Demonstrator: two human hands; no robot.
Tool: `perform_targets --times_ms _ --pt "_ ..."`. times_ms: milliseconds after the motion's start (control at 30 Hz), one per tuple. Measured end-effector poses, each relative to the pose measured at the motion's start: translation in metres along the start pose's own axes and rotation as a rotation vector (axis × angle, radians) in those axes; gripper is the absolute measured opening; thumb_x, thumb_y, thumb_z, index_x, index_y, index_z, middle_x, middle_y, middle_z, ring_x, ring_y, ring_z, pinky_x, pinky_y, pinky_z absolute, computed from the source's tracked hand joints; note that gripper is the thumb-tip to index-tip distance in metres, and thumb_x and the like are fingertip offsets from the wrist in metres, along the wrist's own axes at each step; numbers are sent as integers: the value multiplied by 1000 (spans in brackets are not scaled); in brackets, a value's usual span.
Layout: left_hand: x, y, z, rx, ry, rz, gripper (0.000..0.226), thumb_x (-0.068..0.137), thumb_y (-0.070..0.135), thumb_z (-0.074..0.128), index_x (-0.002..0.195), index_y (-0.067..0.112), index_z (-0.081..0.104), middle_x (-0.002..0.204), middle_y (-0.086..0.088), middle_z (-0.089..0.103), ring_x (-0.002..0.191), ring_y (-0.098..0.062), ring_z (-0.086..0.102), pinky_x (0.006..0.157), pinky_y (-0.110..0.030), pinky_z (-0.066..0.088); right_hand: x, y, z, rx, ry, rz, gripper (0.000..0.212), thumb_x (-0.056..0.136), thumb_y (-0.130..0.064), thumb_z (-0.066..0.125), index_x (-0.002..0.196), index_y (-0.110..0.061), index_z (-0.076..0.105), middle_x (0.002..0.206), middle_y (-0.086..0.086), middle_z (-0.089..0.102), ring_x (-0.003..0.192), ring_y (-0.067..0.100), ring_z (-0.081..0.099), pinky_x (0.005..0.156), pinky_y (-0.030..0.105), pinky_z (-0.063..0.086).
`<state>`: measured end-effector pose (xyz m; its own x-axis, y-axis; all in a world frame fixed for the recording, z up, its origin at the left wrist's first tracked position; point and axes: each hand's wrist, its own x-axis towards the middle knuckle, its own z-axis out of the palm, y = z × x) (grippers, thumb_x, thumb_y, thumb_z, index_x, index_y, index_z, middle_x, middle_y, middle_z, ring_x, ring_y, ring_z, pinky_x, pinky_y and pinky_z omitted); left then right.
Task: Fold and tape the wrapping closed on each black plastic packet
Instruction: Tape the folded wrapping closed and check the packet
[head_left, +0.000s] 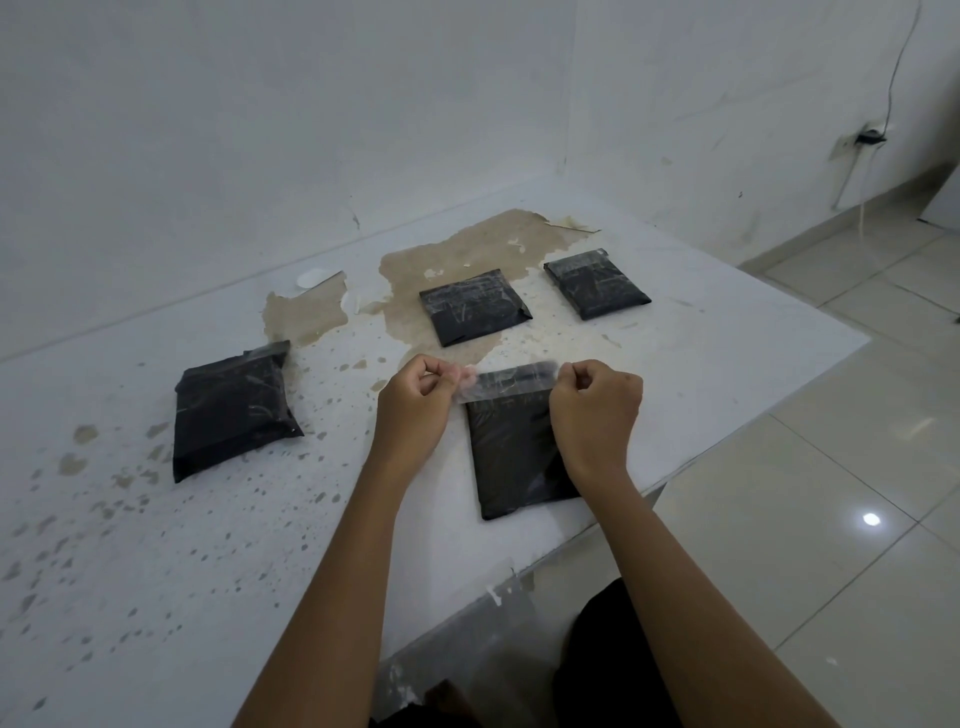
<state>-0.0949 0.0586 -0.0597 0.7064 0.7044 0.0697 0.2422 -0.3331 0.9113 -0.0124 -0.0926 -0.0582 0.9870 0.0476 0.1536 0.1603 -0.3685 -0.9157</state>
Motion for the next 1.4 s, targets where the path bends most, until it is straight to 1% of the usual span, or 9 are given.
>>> perform_targets --times_ms 67,167,300,467,600,700,1033,1267,1400 --pt "1 -1 0 -8 -3 -12 19 103 32 59 96 16 66 93 17 78 76 0 70 63 -19 51 -1 -2 -1 -6 -6 -2 18 102 -17 53 95 -8 68 94 7 59 95 10 33 71 10 26" --pt "2 -1 1 -15 -9 -12 18 103 30 59 97 14 66 91 22 76 83 5 70 67 -16 52 -1 -2 0 -39 -4 -24 21 103 -17 52 94 -8 69 89 5 58 96 12 33 72 13 23" --pt "1 0 1 -14 4 2 18 102 31 62 94 15 65 88 20 76 61 5 64 54 -14 47 0 0 2 -88 0 -57 22 103 -17 51 95 -8 69 84 2 54 97 16 33 71 14 21" --pt "2 -2 1 -6 11 8 19 99 33 65 91 16 65 92 9 78 52 0 54 50 -18 42 2 3 4 -132 7 -88 25 104 -19 50 98 -6 70 81 -2 53 98 16 33 70 16 21" --pt "2 -1 1 7 29 7 18 98 32 68 91 16 65 91 13 77 68 -2 66 54 -11 45 3 4 5 -141 12 -98 25 105 -20 49 98 -7 70 83 -2 54 97 16 33 71 16 20" --pt "2 -1 2 -7 36 6 16 99 27 68 91 14 65 86 19 76 81 8 70 62 -7 48 4 5 7 -164 11 -107 26 105 -21 48 97 -8 69 81 -4 52 97 15 32 71 17 20" --pt "-3 -1 6 -25 75 64 19 101 20 65 92 3 62 91 9 78 86 8 72 66 -6 49 7 10 11 -252 6 -129 27 107 -23 44 102 -9 66 91 2 59 98 18 34 76 20 19" --pt "-3 -4 7 -5 101 90 18 100 25 66 90 10 64 87 12 78 85 6 72 72 -11 53 7 9 11 -323 -5 -145 29 107 -24 41 106 -6 65 101 9 61 98 18 33 80 22 19" --pt "-1 -5 5 -19 109 55 17 96 30 72 87 17 68 82 11 78 82 -1 73 74 -19 56 7 9 10 -334 -21 -137 29 107 -24 42 106 -7 65 102 10 61 97 17 30 90 30 31"
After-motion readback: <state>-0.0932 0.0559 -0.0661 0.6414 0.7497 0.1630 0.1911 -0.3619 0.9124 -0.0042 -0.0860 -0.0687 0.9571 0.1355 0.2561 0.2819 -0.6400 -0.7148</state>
